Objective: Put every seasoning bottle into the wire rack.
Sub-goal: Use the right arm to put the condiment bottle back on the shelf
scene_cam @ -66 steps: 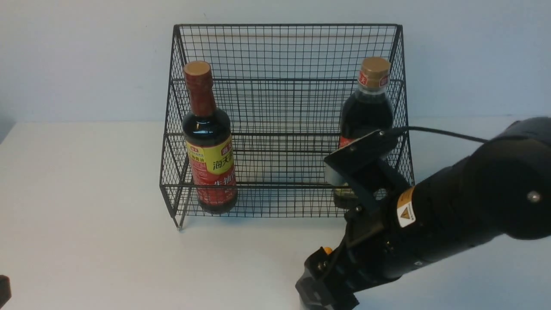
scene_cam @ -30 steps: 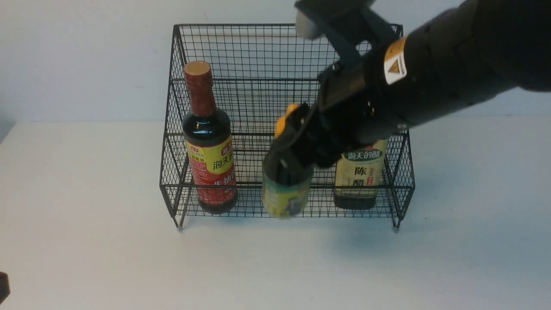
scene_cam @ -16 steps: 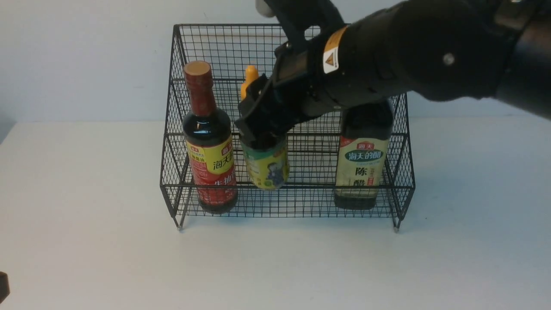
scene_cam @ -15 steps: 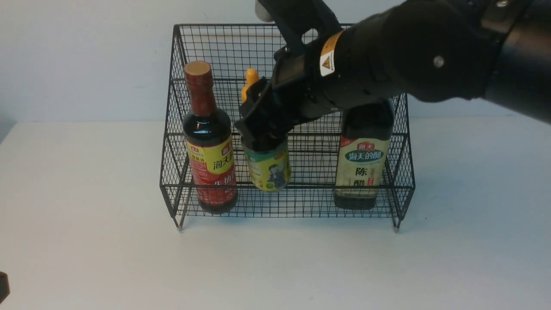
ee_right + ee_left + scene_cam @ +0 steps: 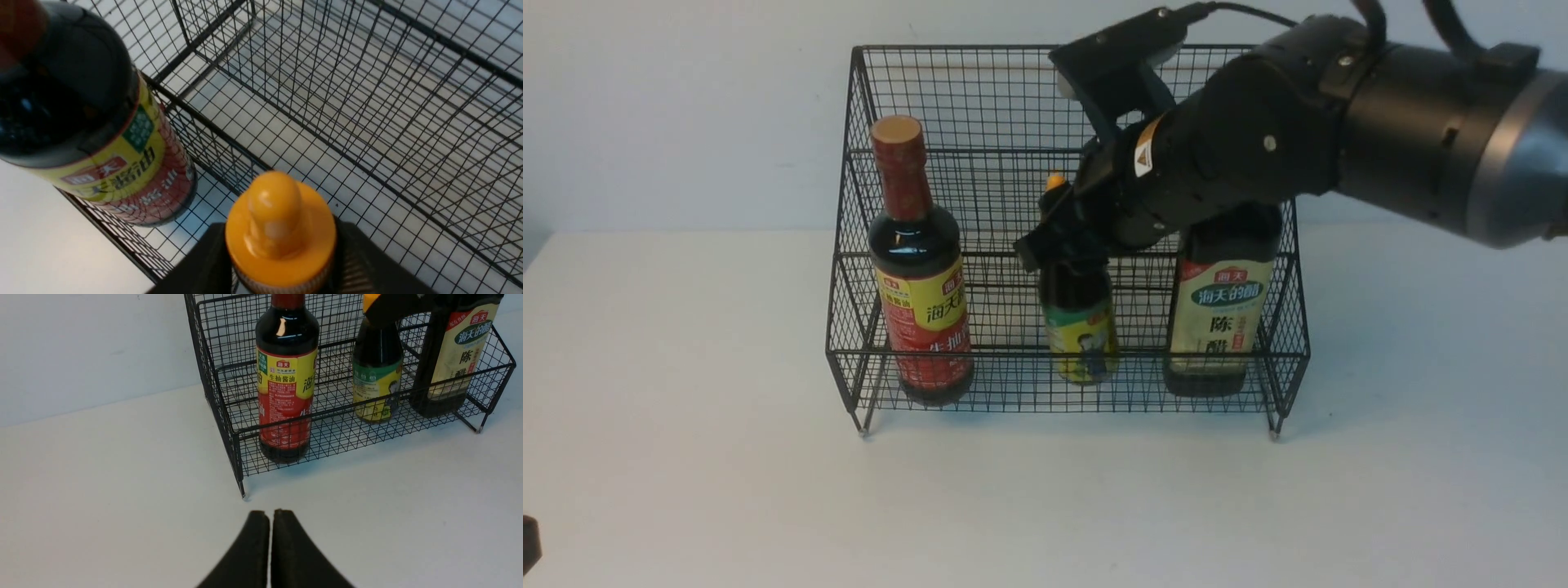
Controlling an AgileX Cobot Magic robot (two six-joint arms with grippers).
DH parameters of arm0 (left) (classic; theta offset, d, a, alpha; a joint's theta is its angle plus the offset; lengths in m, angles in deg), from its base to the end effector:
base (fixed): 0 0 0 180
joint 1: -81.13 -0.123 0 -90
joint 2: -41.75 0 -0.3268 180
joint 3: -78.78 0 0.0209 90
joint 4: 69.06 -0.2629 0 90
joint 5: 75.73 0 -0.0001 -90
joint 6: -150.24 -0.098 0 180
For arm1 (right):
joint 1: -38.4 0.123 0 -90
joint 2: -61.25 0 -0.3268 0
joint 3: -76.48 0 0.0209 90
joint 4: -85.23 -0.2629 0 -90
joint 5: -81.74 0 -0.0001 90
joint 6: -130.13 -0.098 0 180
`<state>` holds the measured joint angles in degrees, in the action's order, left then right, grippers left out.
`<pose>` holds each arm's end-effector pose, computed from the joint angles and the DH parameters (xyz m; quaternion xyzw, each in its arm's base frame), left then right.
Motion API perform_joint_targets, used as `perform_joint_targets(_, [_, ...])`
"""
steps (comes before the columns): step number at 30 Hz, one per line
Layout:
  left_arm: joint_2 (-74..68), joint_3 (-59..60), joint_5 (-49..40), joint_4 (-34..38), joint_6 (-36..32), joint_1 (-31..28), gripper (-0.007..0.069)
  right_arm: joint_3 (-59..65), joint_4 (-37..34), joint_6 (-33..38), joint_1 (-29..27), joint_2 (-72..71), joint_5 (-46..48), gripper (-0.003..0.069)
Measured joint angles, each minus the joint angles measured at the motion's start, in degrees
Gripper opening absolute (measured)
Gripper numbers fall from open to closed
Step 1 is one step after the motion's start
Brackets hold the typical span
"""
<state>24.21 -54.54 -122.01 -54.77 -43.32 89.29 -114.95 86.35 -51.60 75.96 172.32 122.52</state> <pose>0.0043 -0.0183 0.3222 0.1346 0.8043 -0.0961 0.5707 0.3516 0.2688 0.3289 -0.2940 0.8938 0.1058 0.3217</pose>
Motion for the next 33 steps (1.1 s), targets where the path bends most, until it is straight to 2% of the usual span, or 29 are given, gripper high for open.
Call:
perform_joint_targets(9, [0.0,0.0,0.0,0.0,0.0,0.0,-0.0004,-0.1,-0.1,-0.9,0.0,1.6,0.2,0.0297])
perform_joint_targets(19, [0.0,0.0,0.0,0.0,0.0,0.0,-0.0004,-0.1,-0.2,-9.5,0.0,1.9,-2.8,0.0297])
perform_joint_targets(33, [0.0,0.0,0.0,0.0,0.0,0.0,-0.0004,-0.3,1.3,-10.2,0.1,2.7,-0.7,0.0297])
